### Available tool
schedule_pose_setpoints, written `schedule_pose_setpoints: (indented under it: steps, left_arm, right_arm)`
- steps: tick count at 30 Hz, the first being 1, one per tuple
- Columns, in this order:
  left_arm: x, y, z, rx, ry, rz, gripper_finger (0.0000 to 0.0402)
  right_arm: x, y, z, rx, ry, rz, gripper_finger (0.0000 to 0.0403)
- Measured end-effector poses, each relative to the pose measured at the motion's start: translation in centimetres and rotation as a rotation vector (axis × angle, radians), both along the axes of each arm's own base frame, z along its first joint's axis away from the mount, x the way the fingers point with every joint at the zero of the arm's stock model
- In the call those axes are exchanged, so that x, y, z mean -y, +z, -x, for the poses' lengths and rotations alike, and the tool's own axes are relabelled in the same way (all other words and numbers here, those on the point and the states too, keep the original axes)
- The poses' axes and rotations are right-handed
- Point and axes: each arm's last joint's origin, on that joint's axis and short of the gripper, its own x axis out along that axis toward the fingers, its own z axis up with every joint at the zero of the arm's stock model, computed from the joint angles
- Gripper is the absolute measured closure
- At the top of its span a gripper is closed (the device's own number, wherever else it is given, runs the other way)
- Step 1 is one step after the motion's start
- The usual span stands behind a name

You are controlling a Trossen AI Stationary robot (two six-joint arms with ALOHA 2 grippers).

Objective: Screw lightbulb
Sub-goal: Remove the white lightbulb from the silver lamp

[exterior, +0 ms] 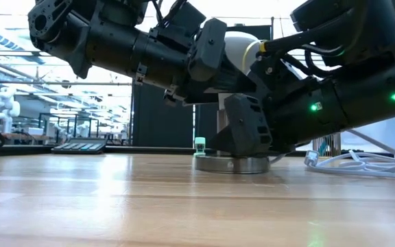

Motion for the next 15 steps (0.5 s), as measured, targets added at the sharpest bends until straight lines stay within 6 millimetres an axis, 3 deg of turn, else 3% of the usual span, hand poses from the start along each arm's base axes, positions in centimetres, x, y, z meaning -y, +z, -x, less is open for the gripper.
schedule_pose_setpoints:
  steps: [15]
  left_arm:
    - [0.39, -0.18, 0.21, -0.012, 0.001, -0.013, 0.0125]
  right_arm:
    - [-0.40, -0.69, 0.88, 0.001, -0.041, -0.072, 0.0206]
